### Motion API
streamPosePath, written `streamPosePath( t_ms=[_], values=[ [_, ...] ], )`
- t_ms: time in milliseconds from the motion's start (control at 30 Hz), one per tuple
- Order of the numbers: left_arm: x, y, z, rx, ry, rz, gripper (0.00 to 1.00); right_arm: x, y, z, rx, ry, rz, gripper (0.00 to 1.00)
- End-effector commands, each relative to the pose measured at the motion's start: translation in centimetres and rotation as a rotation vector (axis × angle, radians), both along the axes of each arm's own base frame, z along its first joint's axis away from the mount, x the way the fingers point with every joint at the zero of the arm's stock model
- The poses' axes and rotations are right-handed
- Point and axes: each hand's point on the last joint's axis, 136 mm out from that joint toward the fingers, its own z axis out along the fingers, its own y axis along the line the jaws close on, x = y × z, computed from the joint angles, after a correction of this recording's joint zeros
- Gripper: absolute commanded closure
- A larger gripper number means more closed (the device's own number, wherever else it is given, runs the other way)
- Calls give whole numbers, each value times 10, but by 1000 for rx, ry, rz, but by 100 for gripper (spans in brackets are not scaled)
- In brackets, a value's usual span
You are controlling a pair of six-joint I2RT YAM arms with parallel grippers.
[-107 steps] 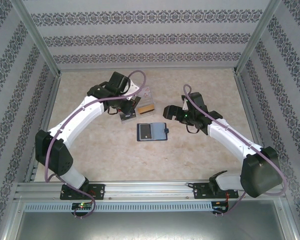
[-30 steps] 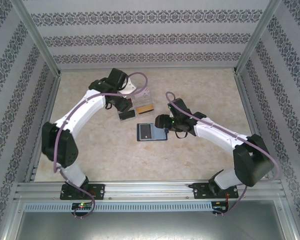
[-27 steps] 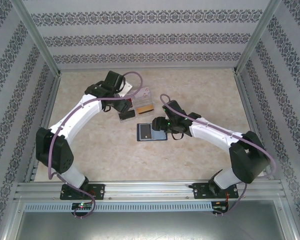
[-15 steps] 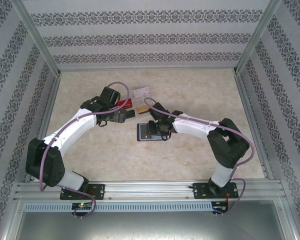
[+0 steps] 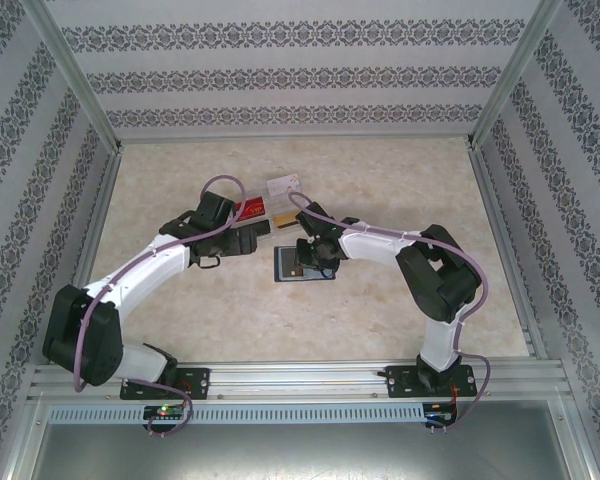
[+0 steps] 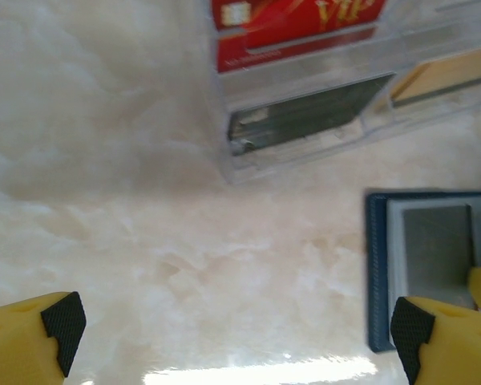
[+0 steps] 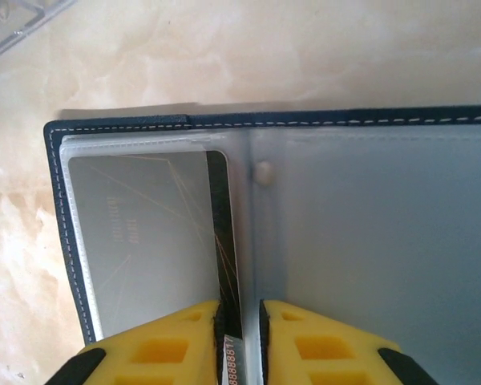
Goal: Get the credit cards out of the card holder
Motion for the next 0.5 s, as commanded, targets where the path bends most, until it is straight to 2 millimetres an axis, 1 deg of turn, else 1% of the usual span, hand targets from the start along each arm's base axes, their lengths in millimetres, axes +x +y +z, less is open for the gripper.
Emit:
streamPosePath(
  t_ms=[0,67,200,233,267,333,367,433,467],
  values=[
    [10,-38,7,-171,41,-89,1,6,9,7,57,-14,24,78],
    [11,-52,5,-215,71,-124,2,7,8,7,67,-15,29,78],
    [13,-67,-3,-270,105,-109,3,9,4,6,103,-2,7,79],
    [14,-71,-5,-287,113,-102,4,9,4,8,115,-6,5,79],
    [14,-74,-8,-307,122,-91,7,9,4,9,121,-11,4,79],
    [15,-83,-14,-355,142,-88,18,9,3,8,128,-6,5,79],
    [16,-88,-16,-382,151,-82,20,9,2,8,130,-4,3,79],
    [17,-96,-18,-417,158,-83,30,9,1,8,141,-5,-1,79],
    [17,-99,-20,-421,162,-83,33,9,0,8,142,-6,-6,79]
  ],
)
